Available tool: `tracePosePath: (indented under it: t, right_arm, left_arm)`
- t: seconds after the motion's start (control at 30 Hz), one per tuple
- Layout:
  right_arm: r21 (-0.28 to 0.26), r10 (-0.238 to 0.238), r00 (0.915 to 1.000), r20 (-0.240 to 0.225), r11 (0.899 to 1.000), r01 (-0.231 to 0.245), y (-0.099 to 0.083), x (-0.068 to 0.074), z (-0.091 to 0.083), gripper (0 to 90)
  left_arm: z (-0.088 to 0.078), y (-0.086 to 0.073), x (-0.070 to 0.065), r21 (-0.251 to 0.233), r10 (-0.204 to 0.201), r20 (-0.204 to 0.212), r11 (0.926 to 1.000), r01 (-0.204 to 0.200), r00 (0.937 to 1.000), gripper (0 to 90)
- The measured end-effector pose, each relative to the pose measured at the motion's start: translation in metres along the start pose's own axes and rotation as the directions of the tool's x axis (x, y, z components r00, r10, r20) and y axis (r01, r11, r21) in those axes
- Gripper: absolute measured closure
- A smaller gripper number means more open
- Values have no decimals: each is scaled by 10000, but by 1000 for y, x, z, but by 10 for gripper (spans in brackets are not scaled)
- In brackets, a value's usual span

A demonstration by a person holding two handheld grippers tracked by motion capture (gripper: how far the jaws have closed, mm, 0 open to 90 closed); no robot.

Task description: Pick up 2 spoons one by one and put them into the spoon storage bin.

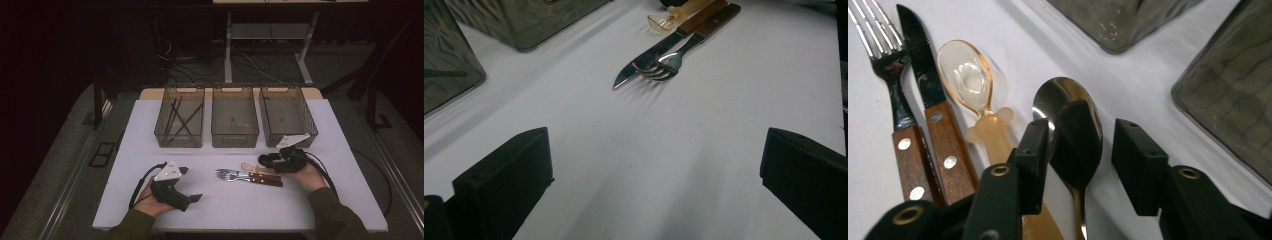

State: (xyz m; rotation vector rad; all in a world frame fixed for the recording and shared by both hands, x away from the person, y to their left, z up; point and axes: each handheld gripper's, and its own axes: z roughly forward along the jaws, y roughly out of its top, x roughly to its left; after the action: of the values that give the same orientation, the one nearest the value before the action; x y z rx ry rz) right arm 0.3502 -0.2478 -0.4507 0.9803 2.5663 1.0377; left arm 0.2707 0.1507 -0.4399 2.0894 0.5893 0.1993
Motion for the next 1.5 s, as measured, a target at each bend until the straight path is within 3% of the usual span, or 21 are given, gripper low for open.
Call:
tracePosePath:
  t: [0.2, 0.4, 0.47, 0.8, 1.03, 1.3, 1.5]
  right_arm:
    - [87, -463, 9989, 36, 9989, 463, 0, 2, 0, 643]
    - [91, -588, 9983, -60, 9982, 588, 0, 2, -1, 672]
    - [30, -594, 9982, -62, 9982, 594, 0, 1, -3, 759]
    - [-143, -854, 9957, -347, 9963, 850, 2, 2, -8, 860]
    - [-130, -1075, 9936, -352, 9942, 1071, 2, 3, -10, 873]
    - [-130, -1010, 9936, 507, 9947, 1018, 1, -1, -18, 879]
    - [-404, -831, 9941, 696, 9955, 861, 0, -3, -25, 879]
  left_arm:
    - [0, 0, 0, -9, -13, -9, 10000, 13, 10000, 0]
    - [0, 0, 0, -2, 11, -22, 10000, -11, 10000, 0]
    - [0, 0, 0, 28, 40, -28, 10000, -40, 10000, 0]
    - [0, 0, -1, 38, 50, -33, 10000, -50, 10000, 0]
    - [0, 0, -1, 20, 44, -14, 10000, -44, 10000, 0]
    - [0, 0, -1, -4, 37, 5, 10000, -37, 10000, 0]
    - [-1, 0, 0, -20, 18, 40, 10000, -18, 10000, 0]
